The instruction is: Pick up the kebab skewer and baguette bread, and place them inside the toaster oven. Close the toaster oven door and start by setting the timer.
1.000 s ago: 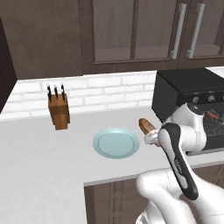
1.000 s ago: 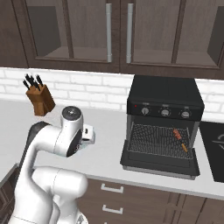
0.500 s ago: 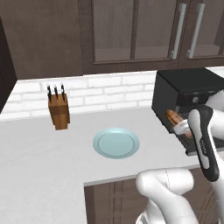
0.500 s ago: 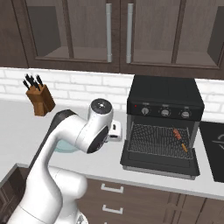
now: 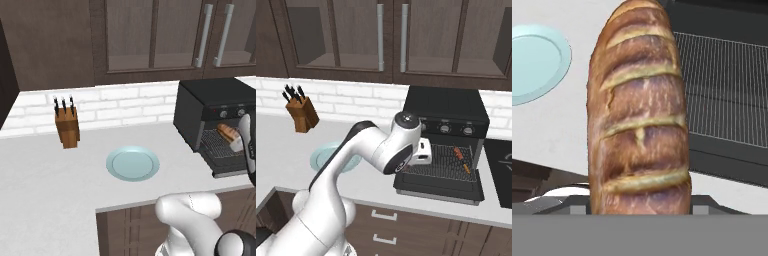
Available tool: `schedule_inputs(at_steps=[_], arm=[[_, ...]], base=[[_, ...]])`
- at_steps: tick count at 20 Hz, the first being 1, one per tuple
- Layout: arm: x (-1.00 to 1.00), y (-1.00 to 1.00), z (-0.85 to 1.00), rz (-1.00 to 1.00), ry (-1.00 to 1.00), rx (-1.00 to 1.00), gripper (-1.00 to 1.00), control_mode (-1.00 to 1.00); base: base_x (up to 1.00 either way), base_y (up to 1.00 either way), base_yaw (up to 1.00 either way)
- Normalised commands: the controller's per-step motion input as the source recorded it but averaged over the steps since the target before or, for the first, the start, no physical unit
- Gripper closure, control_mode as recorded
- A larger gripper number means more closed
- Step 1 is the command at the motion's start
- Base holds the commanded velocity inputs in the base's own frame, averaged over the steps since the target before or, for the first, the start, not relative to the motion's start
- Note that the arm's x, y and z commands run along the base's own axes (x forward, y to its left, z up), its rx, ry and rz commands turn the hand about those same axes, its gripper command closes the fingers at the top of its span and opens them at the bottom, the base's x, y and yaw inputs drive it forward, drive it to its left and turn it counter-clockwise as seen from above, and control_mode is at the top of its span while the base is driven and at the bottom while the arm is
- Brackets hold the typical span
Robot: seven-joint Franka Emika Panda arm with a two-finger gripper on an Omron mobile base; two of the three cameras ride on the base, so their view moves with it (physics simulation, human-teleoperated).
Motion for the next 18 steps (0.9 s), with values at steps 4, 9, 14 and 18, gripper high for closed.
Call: schedule_inputs(at_steps=[4, 9, 14, 18], arm=[[0.09, -0.87, -0.03, 0.0, 0.0, -0.06, 1.0, -1.0], [0.19, -0.31, -0.25, 0.0, 0.04, -0.03, 1.0, -1.0], [0.14, -0.02, -0.2, 0.0, 0.1, 0.0, 1.0, -1.0], [0.37, 0.0, -0.06, 0.0, 0.05, 0.0, 1.0, -1.0]], base=[[0.0, 0.0, 0.0], [0.0, 0.0, 0.0], [0.0, 0.0, 0.0], [0.0, 0.0, 0.0]])
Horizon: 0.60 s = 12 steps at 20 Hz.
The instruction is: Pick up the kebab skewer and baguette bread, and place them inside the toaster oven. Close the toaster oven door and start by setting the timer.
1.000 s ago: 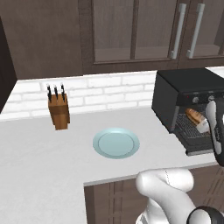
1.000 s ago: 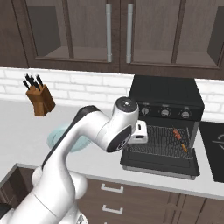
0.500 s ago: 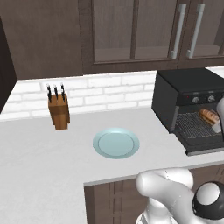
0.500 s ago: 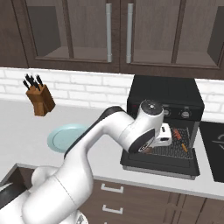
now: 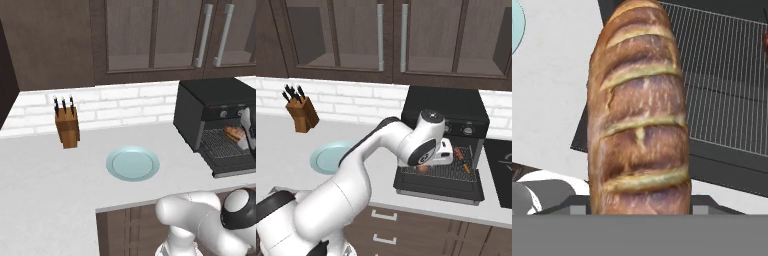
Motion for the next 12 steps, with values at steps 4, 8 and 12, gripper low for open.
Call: schedule_inputs(at_steps=[4, 8, 12], arm=[[0.44, 0.0, -0.17, 0.0, 0.0, 0.0, 1.0, -1.0], [0.29, 0.0, -0.3, 0.0, 0.0, 0.0, 1.0, -1.0], [0.29, -0.01, -0.24, 0.0, 0.0, 0.0, 1.0, -1.0]], base=[[0.0, 0.0, 0.0], [0.0, 0.0, 0.0], [0.0, 0.0, 0.0]])
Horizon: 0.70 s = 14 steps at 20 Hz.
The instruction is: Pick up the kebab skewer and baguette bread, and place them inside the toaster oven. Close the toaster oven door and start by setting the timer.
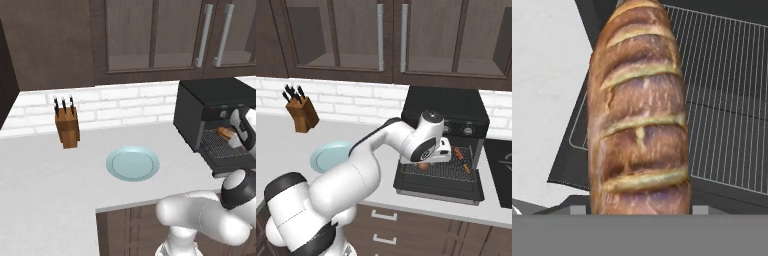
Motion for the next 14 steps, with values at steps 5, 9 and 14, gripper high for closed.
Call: schedule_inputs(at_steps=[5, 9, 14], arm=[[0.32, -0.02, -0.15, 0.0, 0.0, 0.0, 1.0, -1.0], [0.11, -0.01, -0.37, 0.0, 0.0, 0.0, 1.0, -1.0], [0.29, -0.1, -0.19, 0.0, 0.0, 0.0, 1.0, -1.0]], base=[[0.0, 0.0, 0.0], [0.0, 0.0, 0.0], [0.0, 0.0, 0.0]])
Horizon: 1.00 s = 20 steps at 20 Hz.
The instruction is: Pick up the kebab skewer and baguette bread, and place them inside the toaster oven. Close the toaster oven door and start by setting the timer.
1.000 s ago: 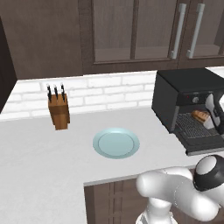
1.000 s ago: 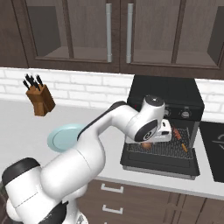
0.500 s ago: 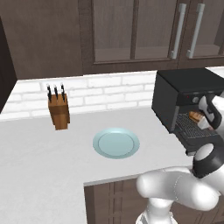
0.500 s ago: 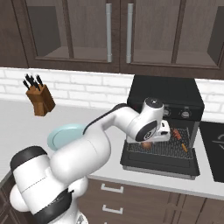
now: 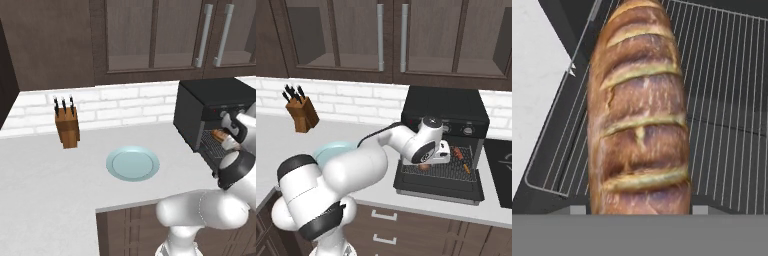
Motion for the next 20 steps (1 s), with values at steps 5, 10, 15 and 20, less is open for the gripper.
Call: schedule_inputs(at_steps=[5, 10, 15, 20], arm=[[0.33, -0.07, -0.06, 0.0, 0.0, 0.0, 1.0, -1.0], [0.25, -0.17, -0.1, 0.0, 0.0, 0.0, 1.0, -1.0], [0.06, -0.06, -0.26, 0.0, 0.0, 0.0, 1.0, -1.0], [0.14, -0.06, -0.02, 0.0, 0.0, 0.0, 1.0, -1.0]], base=[[0.0, 0.0, 0.0], [0.0, 0.0, 0.0], [0.0, 0.0, 0.0], [0.0, 0.0, 0.0]])
